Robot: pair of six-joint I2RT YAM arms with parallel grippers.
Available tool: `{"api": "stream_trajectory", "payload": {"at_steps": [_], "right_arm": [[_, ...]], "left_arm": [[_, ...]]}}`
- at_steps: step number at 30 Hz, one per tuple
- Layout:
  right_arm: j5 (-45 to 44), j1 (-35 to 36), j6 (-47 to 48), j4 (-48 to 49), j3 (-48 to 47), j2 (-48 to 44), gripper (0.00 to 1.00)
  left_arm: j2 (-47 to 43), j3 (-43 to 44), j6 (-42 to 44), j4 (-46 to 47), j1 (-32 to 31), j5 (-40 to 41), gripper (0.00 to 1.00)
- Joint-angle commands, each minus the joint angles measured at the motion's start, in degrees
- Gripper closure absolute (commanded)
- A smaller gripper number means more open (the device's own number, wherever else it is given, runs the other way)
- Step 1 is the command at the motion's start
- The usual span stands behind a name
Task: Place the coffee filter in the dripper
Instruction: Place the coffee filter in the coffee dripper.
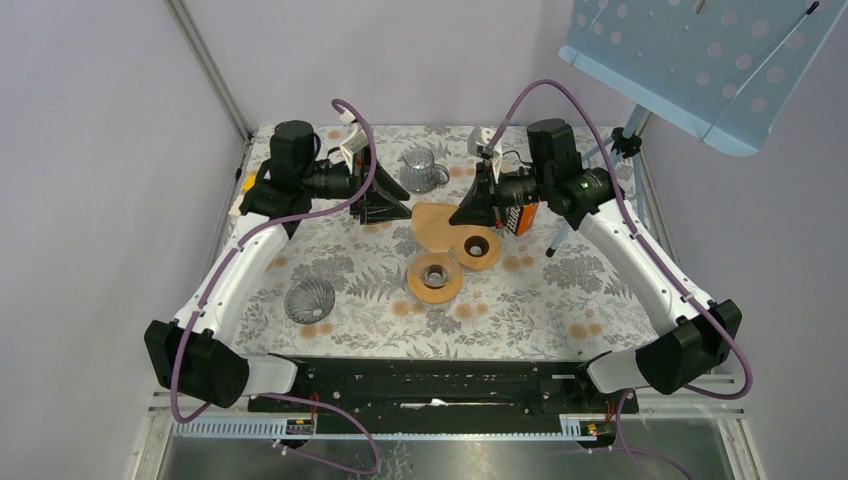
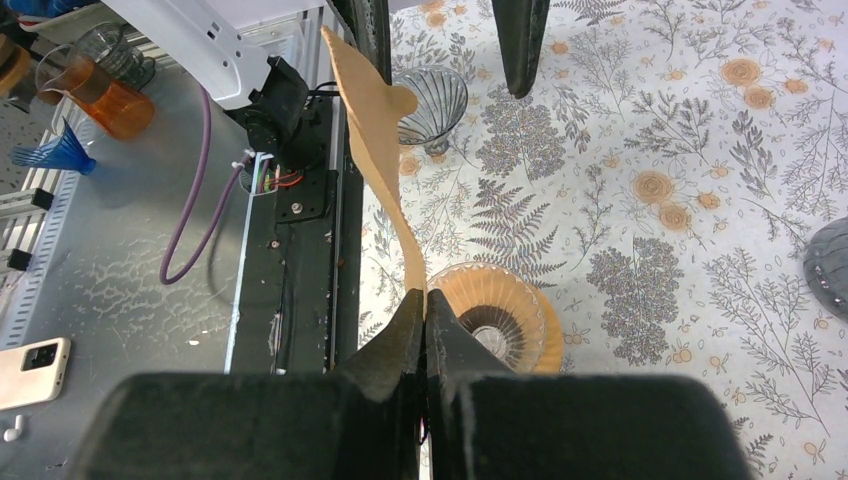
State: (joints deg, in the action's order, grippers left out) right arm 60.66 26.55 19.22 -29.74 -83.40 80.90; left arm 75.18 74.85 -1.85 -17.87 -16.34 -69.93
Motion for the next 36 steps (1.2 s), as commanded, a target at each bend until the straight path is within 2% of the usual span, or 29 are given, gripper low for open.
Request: {"api": "stream_trajectory", "payload": {"at_steps": [1,21,36], "right_arm": [[-0.12,-0.35,-0.51,0.57,-2.38,0.45,1.00],[0.15,-0.35,-1.81,0.86,-3.25,1.04,1.00],[-1.97,-0.34,0.55,-0.72,-3.35,1.55,1.00]], "left_arm": [[-1.34,-0.27,0.24,3.34,-0.23,-2.42,0.46],[-1.31,-1.56,1.34,3.21,-0.38,-2.91,0.41],[-1.24,-0.97,0.97,3.36,-0.45,-3.17,0.36]]}}
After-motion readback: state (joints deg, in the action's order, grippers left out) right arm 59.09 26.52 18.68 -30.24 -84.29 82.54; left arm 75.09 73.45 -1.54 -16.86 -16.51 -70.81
